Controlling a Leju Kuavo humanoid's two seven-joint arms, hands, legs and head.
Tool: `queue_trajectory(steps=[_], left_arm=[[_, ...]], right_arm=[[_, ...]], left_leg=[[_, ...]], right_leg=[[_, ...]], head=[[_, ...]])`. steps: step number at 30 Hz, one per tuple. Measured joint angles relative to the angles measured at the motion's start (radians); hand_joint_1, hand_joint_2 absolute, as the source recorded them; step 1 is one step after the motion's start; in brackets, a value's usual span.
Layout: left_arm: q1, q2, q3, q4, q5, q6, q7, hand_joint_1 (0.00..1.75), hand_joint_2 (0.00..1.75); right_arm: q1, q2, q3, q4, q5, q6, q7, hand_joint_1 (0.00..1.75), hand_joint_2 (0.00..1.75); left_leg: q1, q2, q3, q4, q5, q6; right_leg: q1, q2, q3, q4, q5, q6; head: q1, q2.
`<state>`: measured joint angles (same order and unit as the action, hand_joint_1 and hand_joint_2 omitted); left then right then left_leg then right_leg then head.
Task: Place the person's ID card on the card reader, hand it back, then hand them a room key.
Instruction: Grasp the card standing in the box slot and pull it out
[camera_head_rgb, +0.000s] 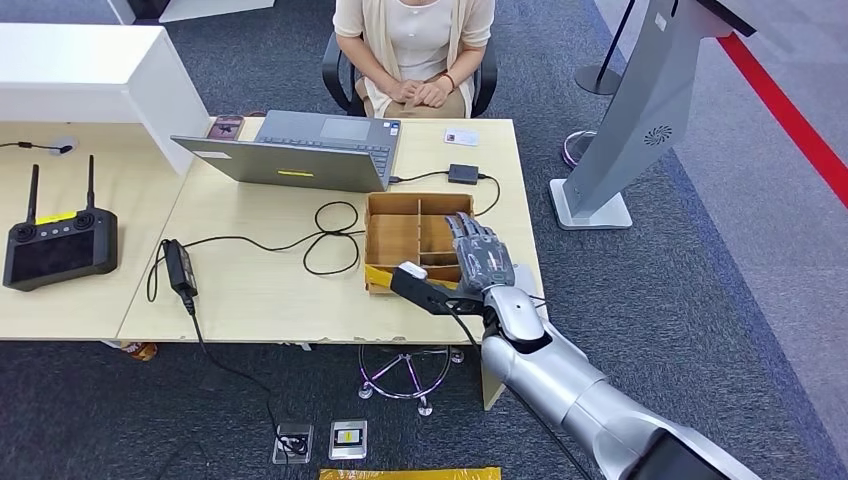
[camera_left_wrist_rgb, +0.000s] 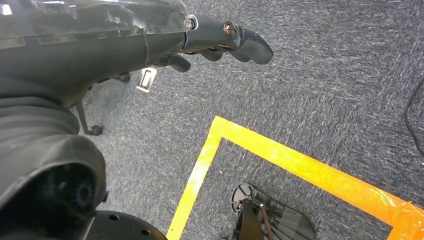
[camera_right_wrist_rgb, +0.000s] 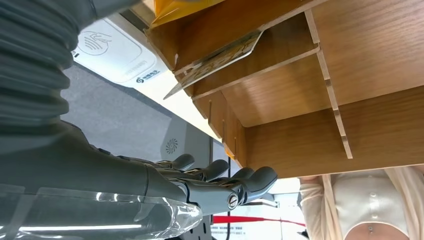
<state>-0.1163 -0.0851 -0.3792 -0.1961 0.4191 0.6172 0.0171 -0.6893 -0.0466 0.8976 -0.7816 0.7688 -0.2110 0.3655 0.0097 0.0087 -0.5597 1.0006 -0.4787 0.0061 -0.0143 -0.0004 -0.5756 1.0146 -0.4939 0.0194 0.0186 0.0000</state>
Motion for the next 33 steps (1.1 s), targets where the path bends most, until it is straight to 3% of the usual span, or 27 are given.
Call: queue_trajectory(steps=[1,2,33], left_arm=[[0.0,0.0,0.0,0.0,0.0,0.0,0.0,0.0,0.0],[0.0,0.0,0.0,0.0,0.0,0.0,0.0,0.0,0.0],[0.0,0.0,0.0,0.0,-0.012,-0.002,0.0,0.0,0.0]], right_arm=[[0.0,0.001,0.0,0.002,-0.001,0.001,0.0,1.72,1.75],[0.0,0.002,0.0,0.003,-0.002,0.003,0.0,1.75,1.75],[0.002,-0.004,0.0,0.01,-0.021,0.052,0.031,1.75,1.75]], left_leg=[[0.0,0.0,0.0,0.0,0.0,0.0],[0.0,0.0,0.0,0.0,0.0,0.0],[0.0,0.0,0.001,0.0,0.0,0.0]], right_leg=[[0.0,0.0,0.0,0.0,0.0,0.0],[0.0,0.0,0.0,0.0,0.0,0.0],[0.0,0.0,0.0,0.0,0.0,0.0]], head=[[0.0,0.0],[0.0,0.0],[0.0,0.0]])
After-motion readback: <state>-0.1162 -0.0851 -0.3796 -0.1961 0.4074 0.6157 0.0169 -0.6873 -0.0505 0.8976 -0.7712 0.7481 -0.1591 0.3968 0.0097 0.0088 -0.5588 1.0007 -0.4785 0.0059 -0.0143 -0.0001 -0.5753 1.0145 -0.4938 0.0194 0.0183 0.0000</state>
